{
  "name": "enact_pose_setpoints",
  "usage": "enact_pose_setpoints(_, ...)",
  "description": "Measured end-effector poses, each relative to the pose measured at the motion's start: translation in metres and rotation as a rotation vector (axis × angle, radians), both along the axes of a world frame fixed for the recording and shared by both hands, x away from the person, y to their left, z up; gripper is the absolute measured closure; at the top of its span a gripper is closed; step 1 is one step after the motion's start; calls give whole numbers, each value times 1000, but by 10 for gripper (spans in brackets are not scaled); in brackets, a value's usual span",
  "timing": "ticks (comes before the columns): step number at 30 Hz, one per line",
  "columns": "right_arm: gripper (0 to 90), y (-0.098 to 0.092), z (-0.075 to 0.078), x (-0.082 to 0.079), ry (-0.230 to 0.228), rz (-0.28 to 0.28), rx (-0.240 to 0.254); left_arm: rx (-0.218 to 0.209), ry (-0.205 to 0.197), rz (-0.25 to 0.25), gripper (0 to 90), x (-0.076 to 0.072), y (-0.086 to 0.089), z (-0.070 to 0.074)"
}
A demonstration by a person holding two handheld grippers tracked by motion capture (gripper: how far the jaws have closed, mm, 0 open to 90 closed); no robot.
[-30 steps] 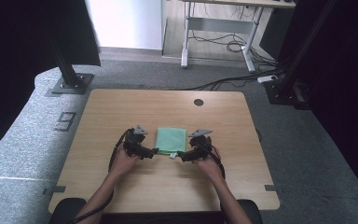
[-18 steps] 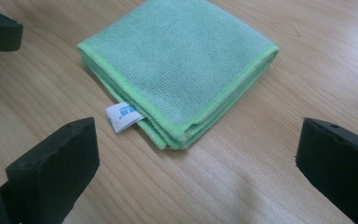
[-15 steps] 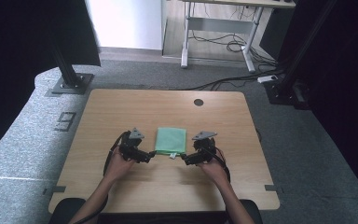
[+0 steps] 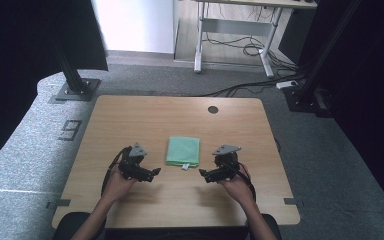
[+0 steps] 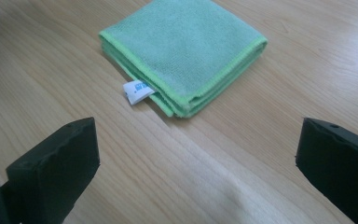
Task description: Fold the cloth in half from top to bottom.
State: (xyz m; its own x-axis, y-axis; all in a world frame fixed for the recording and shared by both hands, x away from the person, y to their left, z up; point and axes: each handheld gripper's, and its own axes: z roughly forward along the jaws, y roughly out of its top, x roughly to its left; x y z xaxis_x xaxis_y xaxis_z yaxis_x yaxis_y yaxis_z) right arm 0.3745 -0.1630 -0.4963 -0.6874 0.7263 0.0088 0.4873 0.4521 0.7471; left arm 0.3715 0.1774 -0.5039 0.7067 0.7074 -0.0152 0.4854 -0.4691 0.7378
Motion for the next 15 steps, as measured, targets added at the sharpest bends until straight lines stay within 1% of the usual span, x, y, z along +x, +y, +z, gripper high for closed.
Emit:
enact_pose_setpoints(1,0,0,0,0,0,0,0,0,0,0,0,0,0,0)
enact_pose_setpoints(3,0,-4,0,-3,-2,-6,0,-3,2,0,0,-4,3,-1)
enact_pose_setpoints(4,0,-9,0,-6,-3,-14,0,-3,3,0,0,-8,6,-3)
enact_pose_setpoints(5,0,-9,0,-6,-3,-14,0,-3,3,0,0,-8,6,-3)
enact_pose_setpoints(6,0,-14,-1,-9,-2,-21,-2,2,1,3,0,-14,9,-6)
enact_pose_setpoints(7,0,-14,-1,-9,-2,-21,-2,2,1,3,0,-14,9,-6)
enact_pose_setpoints(8,0,-19,-2,-12,-2,-34,1,5,2,7,0,-18,11,-9)
enact_pose_setpoints(11,0,-24,-4,-14,-1,-42,9,6,4,13,0,-22,14,-13)
enact_pose_setpoints(12,0,-28,-6,-16,1,-49,10,9,11,18,0,-24,17,-17)
enact_pose_setpoints(13,0,-28,-6,-16,1,-49,10,9,11,18,0,-24,17,-17)
enact_pose_setpoints(15,0,-33,-12,-20,3,-60,8,14,20,23,0,-26,19,-21)
